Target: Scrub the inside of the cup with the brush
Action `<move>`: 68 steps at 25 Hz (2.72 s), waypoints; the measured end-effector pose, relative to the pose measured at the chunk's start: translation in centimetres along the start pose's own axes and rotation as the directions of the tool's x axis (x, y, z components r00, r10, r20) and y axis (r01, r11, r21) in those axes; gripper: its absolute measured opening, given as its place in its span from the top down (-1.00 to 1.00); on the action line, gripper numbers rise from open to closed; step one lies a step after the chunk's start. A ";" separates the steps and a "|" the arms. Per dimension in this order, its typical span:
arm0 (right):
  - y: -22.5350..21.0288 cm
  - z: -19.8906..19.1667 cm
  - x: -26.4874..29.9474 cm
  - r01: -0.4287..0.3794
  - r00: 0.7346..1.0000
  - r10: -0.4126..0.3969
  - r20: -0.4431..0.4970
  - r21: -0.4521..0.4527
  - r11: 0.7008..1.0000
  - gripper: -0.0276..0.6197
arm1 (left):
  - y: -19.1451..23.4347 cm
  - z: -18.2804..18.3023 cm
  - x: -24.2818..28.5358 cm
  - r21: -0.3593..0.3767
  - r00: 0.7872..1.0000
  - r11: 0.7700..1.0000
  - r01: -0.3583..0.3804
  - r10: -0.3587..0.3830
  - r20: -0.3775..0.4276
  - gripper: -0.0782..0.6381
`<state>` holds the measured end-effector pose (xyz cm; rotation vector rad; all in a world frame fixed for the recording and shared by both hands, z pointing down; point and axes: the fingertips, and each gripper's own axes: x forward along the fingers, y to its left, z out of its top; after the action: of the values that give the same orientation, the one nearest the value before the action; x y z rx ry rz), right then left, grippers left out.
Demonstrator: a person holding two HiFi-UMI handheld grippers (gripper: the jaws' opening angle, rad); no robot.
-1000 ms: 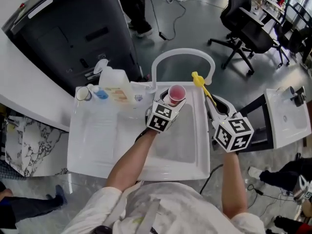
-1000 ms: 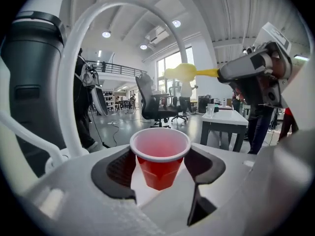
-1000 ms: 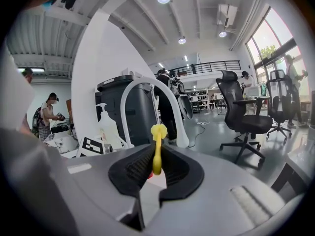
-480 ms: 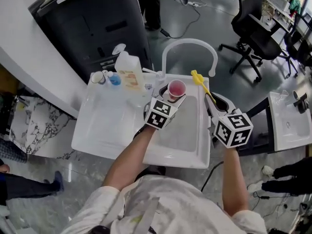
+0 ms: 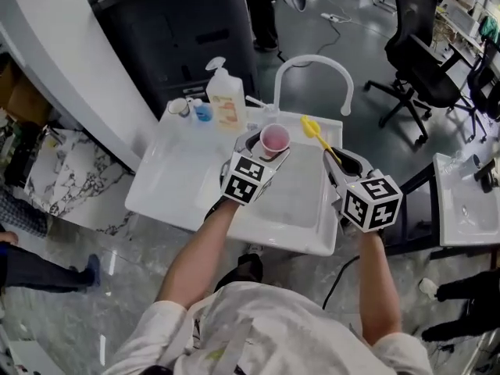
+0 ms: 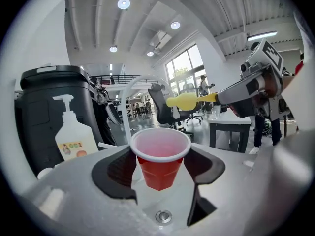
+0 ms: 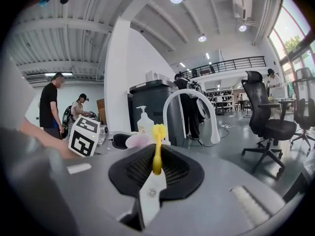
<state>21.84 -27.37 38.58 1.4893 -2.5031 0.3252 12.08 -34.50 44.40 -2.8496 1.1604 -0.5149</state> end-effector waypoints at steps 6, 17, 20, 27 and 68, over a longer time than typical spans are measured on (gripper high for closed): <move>3.3 0.6 -0.1 -0.090 0.996 0.090 -0.008 -0.040 0.995 0.80 | 1.0 -0.6 -4.1 0.017 0.999 0.999 -0.043 0.043 -0.022 -0.08; 9.7 1.7 1.3 -0.252 0.967 0.240 -0.086 -0.183 0.950 0.81 | 4.2 -2.4 -10.9 0.160 0.994 0.986 -0.041 0.056 -0.089 -0.08; 11.9 2.0 1.5 -0.288 0.956 0.266 -0.121 -0.240 0.927 0.81 | 4.9 -3.0 -12.2 0.206 0.994 0.978 -0.016 0.038 -0.105 -0.07; 16.2 2.7 1.8 -0.358 0.931 0.306 -0.197 -0.347 0.867 0.81 | 5.3 -3.0 -14.0 0.334 0.990 0.942 0.048 0.000 -0.141 -0.06; 21.2 -2.6 7.1 -0.452 0.839 0.162 -0.519 -0.499 0.739 0.81 | 2.7 -3.0 -15.4 0.665 0.979 0.727 0.168 -0.041 -0.202 -0.04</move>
<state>0.02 -22.67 41.44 0.6341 -2.1582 -0.0954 -0.98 -25.62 42.34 -2.2486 0.6186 -0.9768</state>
